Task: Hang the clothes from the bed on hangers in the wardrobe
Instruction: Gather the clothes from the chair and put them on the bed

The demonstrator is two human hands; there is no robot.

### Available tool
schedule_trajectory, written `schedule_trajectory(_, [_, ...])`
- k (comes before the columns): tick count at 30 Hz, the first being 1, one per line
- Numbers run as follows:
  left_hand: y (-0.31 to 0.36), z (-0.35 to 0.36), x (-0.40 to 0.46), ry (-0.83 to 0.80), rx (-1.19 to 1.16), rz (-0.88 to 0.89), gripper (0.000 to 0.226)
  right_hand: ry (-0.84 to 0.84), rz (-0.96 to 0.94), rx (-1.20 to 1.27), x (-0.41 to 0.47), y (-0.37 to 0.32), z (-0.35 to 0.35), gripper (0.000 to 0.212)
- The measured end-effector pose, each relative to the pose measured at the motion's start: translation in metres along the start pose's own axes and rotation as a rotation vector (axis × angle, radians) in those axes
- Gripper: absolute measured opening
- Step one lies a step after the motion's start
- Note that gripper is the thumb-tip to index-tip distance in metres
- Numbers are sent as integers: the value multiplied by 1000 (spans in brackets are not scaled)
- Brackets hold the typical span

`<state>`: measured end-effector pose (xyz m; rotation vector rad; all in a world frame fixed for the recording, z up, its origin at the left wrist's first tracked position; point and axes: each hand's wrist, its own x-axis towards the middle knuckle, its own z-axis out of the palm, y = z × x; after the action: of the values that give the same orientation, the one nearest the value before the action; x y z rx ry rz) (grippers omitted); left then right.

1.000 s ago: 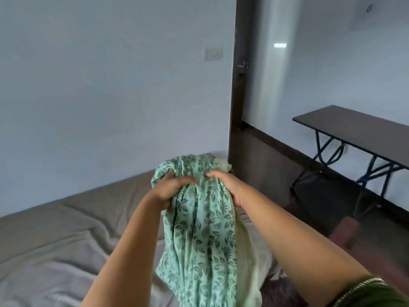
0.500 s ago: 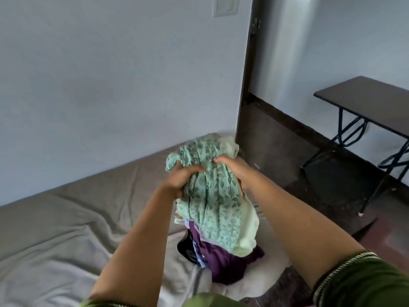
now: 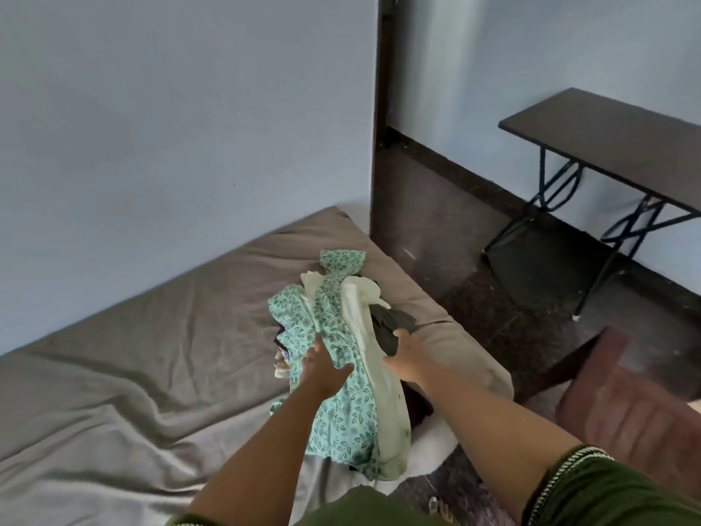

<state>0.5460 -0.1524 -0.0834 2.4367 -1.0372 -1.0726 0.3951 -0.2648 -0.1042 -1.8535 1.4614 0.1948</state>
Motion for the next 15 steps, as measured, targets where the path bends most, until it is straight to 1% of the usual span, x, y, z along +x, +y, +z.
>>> schedule_trajectory(3, [23, 11, -3, 69, -16, 122, 91, 123, -25, 104, -13, 7, -3, 64])
schedule_trajectory(5, [40, 22, -7, 109, -19, 209, 77, 239, -32, 168, -26, 18, -9, 56])
schedule_trajectory(9, [76, 51, -24, 241, 52, 441, 22, 469, -39, 187, -64, 55, -32, 39])
schedule_trajectory(10, [87, 58, -32, 268, 58, 510, 22, 520, -20, 221, -75, 66, -40, 34])
schedule_trajectory(13, [124, 80, -63, 308, 63, 710, 41, 700, 32, 312, -113, 103, -68, 17])
schedule_trajectory(14, [137, 88, -73, 288, 70, 781, 41, 768, 48, 345, -128, 115, -76, 20])
schedule_trajectory(15, [150, 97, -84, 263, 77, 844, 33, 837, 64, 374, -144, 129, -83, 29])
